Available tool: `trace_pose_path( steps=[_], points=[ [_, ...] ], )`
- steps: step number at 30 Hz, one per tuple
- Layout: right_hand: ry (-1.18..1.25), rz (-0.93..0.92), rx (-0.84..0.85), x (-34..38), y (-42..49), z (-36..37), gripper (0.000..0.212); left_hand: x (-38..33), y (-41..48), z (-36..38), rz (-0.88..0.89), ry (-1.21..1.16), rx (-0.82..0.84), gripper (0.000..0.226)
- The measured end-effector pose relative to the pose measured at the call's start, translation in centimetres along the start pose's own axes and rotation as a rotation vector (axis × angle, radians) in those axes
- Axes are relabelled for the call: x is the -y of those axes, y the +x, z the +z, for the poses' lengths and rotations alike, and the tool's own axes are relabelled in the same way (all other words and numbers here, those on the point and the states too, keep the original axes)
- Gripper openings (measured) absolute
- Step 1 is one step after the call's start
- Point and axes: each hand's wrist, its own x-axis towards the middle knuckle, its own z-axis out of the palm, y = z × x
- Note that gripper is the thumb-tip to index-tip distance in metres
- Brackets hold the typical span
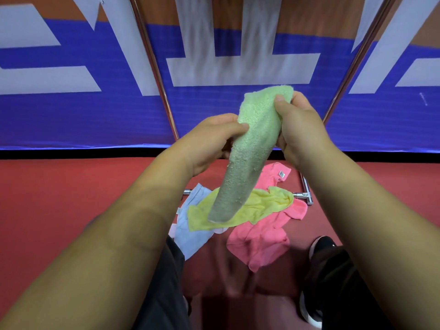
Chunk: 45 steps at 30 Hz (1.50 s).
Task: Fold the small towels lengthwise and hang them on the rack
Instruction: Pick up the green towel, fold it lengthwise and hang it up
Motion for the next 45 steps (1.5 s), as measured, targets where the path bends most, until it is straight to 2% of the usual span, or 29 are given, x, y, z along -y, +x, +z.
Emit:
trace_pose_path(
  steps=[4, 7, 10, 15, 18, 23, 27, 31, 34, 38, 41, 43, 45],
  points=[
    [0.007, 0.019, -0.007, -0.2, 0.1, 0.0, 0.019, 0.2, 0.0, 0.6, 0.012, 0.009, 0.027, 0.034],
    [0.074, 0.075, -0.006, -0.1, 0.4, 0.1, 0.020, 0.5, 0.2, 0.5, 0.035, -0.006, 0.066, 0.037],
    [0.113, 0.128, 0.068, 0.0, 0.3, 0.1, 0.032, 0.6, 0.3, 0.1, 0.088, 0.070, 0.060, 0.033],
    [0.005, 0.090, 0.163, -0.2, -0.1, 0.0, 0.031, 1.1, 0.6, -0.8, 0.046, 0.147, -0.173, 0.040],
    [0.011, 0.105, 0.179, -0.3, 0.0, -0.1, 0.032, 1.3, 0.6, -0.9, 0.002, 0.116, -0.192, 0.050],
    [0.024, 0.119, 0.185, -0.2, 0.2, -0.3, 0.031, 0.8, 0.4, -1.4, 0.033, 0.151, -0.047, 0.027],
    [-0.010, 0.081, 0.172, -0.1, 0.2, -0.3, 0.031, 0.4, 0.2, -1.9, 0.065, 0.236, -0.018, 0.040],
    [-0.083, 0.073, 0.111, -0.2, 0.1, -0.1, 0.025, 0.3, 0.3, -1.4, 0.100, 0.175, -0.048, 0.044],
    [-0.172, 0.164, 0.089, 0.0, -0.1, 0.1, 0.012, -0.1, 0.2, -0.9, 0.105, 0.107, -0.106, 0.031],
    [-0.059, 0.209, 0.114, 0.1, -0.1, 0.2, 0.008, -0.1, 0.4, -1.0, 0.010, 0.008, -0.179, 0.032],
    [0.011, 0.187, 0.205, 0.0, -0.3, 0.3, 0.039, -0.1, 0.6, -1.2, -0.024, -0.083, -0.225, 0.036],
    [-0.023, 0.141, 0.276, -0.1, -0.7, 0.6, 0.043, -0.3, 0.6, -1.5, -0.027, -0.131, -0.249, 0.047],
    [-0.064, 0.077, 0.286, -0.3, -1.0, 0.8, 0.043, -0.6, 0.4, -1.8, -0.012, -0.170, -0.241, 0.046]
  ],
)
